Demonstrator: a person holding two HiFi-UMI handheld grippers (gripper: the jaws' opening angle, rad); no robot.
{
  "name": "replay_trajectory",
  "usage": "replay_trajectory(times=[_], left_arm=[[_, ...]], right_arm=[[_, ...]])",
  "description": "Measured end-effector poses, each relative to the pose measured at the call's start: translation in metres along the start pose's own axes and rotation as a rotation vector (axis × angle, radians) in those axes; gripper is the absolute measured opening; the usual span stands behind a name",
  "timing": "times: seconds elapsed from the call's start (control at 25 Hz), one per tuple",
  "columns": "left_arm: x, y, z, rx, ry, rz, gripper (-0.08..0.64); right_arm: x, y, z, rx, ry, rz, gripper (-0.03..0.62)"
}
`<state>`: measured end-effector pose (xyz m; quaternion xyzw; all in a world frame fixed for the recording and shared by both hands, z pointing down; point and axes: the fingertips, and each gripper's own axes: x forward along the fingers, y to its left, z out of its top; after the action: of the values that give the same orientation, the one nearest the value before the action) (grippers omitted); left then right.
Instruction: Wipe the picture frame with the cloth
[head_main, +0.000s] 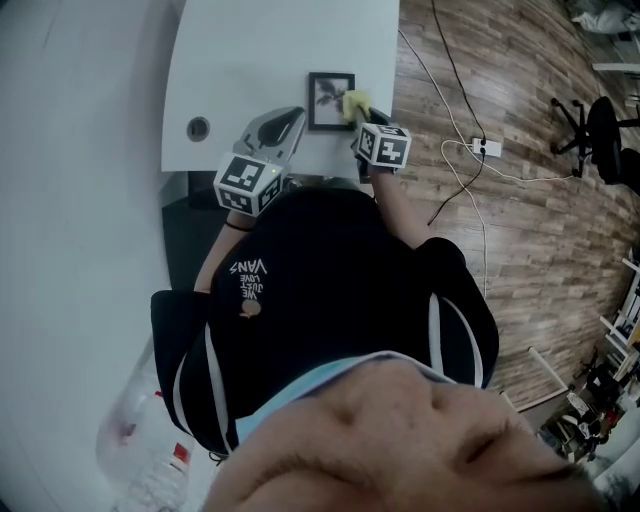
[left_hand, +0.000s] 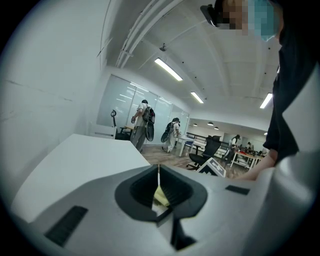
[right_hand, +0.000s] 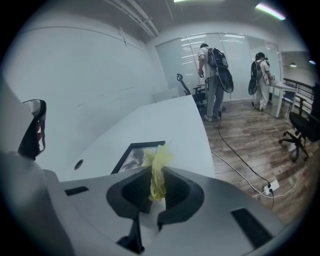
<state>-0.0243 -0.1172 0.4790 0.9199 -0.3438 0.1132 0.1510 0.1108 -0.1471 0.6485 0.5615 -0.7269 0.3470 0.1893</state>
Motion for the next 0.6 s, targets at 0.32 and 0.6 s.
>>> replay_trajectory(times=[0.32, 0.6], left_arm=[[-0.002, -0.006, 0.000, -0.005, -0.005, -0.012, 0.018], [-0.005, -0.004, -0.001, -0.008, -0.008, 0.005, 0.018]], right_arm=[[-0.013, -0.011, 0.000, 0.008, -0.009, -0.027, 0.046], [-0.013, -0.006, 0.005, 0.020, -0.025, -0.012, 0.046]])
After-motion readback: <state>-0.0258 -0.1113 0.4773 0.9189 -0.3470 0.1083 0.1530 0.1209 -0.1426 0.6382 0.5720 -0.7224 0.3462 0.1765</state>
